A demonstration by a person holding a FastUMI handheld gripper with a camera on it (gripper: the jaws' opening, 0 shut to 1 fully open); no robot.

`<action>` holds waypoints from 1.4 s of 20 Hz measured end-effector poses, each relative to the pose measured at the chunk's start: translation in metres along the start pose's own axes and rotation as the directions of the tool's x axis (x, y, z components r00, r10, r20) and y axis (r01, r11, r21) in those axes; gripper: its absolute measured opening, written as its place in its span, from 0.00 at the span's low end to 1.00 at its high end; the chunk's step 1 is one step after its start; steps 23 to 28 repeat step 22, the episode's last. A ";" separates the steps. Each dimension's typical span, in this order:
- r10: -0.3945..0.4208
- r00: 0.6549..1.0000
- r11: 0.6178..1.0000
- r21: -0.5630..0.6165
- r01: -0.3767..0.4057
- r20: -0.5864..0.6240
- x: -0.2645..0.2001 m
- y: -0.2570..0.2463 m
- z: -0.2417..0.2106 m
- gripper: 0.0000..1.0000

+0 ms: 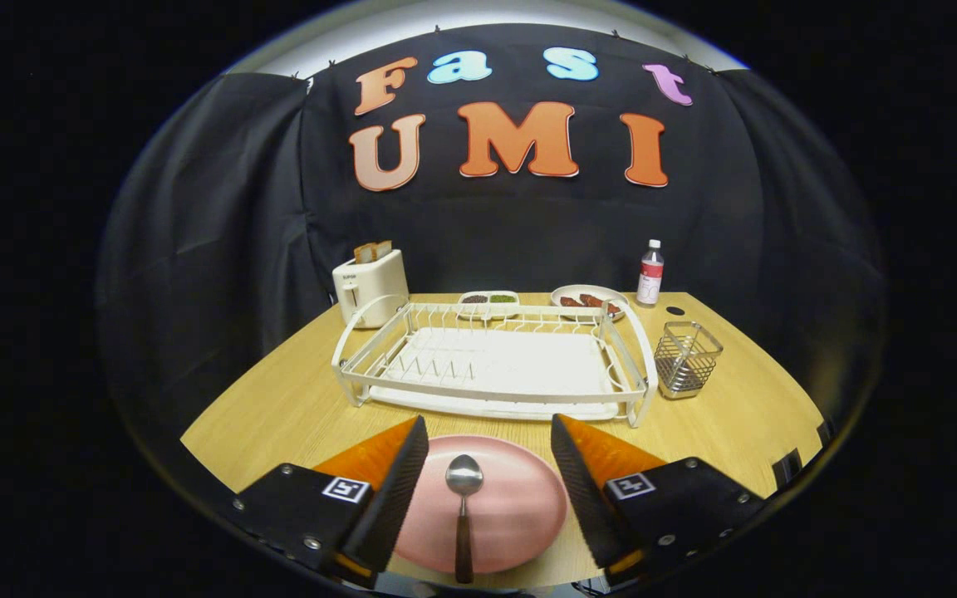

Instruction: Take the plate from the dish rack, then take the spoon from the basket and place it into the plate.

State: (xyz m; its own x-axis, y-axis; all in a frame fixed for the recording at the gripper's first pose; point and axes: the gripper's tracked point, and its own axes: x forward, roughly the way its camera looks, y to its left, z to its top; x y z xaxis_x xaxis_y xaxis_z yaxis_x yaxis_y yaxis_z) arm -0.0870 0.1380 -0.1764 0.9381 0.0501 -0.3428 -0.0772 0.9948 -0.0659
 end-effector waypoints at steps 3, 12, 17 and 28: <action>-0.027 0.998 0.999 -0.023 0.028 0.061 -0.011 -0.019 0.042 0.97; -0.035 0.974 0.998 -0.042 0.045 0.224 -0.047 -0.056 0.145 0.97; -0.063 0.962 0.997 -0.020 0.071 0.266 -0.053 -0.090 0.171 0.97; -0.100 0.959 0.994 -0.011 0.107 0.266 -0.047 -0.125 0.176 0.97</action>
